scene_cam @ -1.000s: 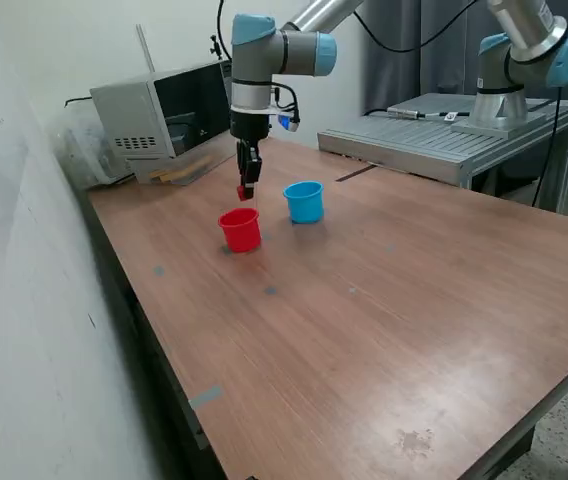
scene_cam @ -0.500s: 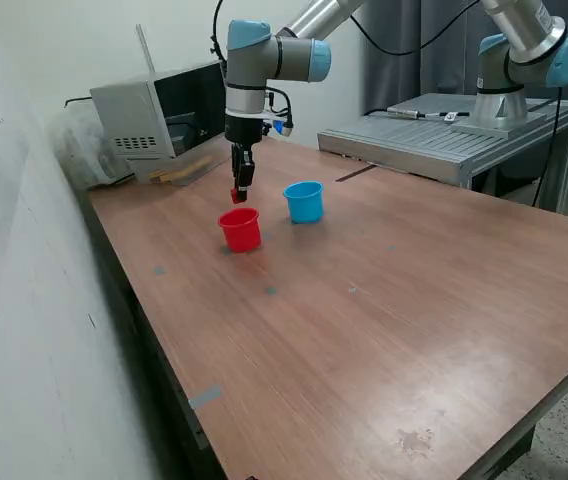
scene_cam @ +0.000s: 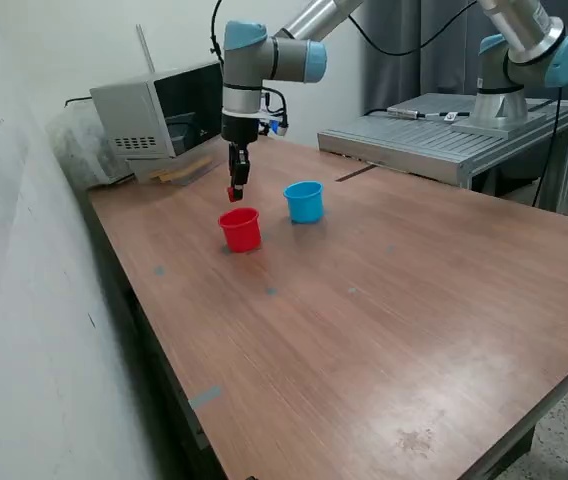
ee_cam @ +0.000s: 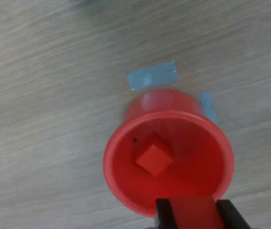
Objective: Place red objects in the red bin, and blue objects in the blue bin.
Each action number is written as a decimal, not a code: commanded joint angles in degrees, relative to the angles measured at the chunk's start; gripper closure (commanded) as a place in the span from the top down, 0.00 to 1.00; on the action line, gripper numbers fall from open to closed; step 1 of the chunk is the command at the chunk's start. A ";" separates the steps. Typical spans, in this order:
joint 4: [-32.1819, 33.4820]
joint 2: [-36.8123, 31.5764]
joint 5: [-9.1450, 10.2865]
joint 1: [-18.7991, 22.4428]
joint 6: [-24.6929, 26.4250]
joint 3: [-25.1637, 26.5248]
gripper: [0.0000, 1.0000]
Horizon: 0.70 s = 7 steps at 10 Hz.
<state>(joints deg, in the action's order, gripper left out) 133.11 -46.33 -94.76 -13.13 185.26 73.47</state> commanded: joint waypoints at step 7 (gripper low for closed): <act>-0.13 -0.16 0.01 -1.19 -1.92 0.70 1.00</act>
<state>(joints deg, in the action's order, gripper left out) 133.07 -46.40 -94.76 -14.22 183.93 74.11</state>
